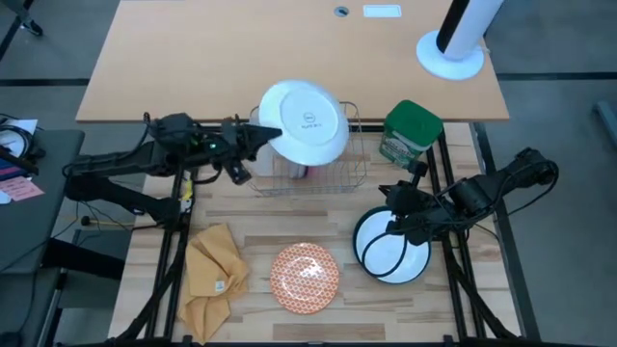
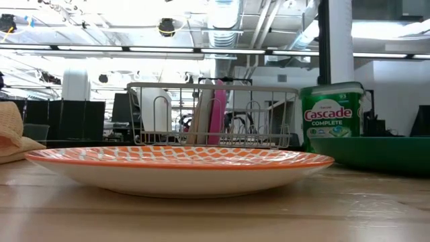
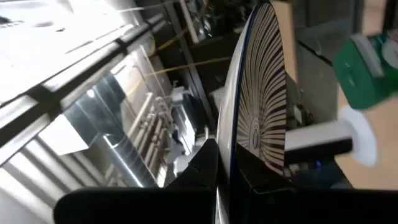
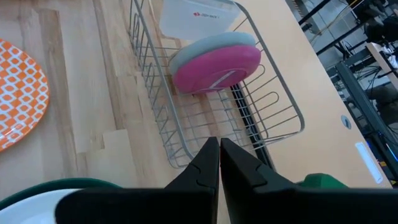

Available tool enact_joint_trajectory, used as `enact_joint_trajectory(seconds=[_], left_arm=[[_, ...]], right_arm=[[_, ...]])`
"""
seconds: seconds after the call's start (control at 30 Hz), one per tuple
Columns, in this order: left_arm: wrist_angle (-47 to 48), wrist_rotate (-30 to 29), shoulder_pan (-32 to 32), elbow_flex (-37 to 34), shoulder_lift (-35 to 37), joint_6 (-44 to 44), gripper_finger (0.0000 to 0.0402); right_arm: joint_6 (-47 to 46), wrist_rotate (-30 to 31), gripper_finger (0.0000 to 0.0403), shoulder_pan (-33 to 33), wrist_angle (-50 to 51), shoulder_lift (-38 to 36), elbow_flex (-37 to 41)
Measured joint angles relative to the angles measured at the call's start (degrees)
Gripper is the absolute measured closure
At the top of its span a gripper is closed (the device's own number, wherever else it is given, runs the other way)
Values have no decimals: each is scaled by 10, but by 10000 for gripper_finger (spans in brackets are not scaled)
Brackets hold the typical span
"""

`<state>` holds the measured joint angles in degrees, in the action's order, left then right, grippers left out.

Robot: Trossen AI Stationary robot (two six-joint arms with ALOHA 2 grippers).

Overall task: Sort dishes
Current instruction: Put the blue patterned plate into the dish rack

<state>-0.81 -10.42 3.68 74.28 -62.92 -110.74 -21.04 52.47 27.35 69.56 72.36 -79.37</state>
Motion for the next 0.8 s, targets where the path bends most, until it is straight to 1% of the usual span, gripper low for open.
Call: enact_joint_trajectory(seconds=[0.13,0.2,0.23,0.4,0.5,0.6,0.67,0.73,0.8], left_arm=[[20,2,0,0,-21,-6,401],[36,-8,-1,0,-39,-16,401],[42,-22,-1,0,-48,-21,401],[41,-122,-4,-1,-107,-79,401],[16,-192,-12,-1,-146,-137,401],[-17,-271,-23,-1,-185,-161,401],[-63,-306,-31,-2,-205,-139,401],[-141,-320,-40,-2,-220,-69,401],[-244,-328,-52,-1,-236,10,401]], right_arm=[[-1,0,384,0,0,0,0],[-1,0,384,0,0,0,0],[-1,0,384,0,1,0,0],[-1,0,384,0,2,0,0],[-1,0,384,0,4,0,0],[-1,0,384,0,8,0,0],[-1,0,384,0,9,0,0],[-1,0,384,0,9,0,0],[-1,0,384,0,9,0,0]])
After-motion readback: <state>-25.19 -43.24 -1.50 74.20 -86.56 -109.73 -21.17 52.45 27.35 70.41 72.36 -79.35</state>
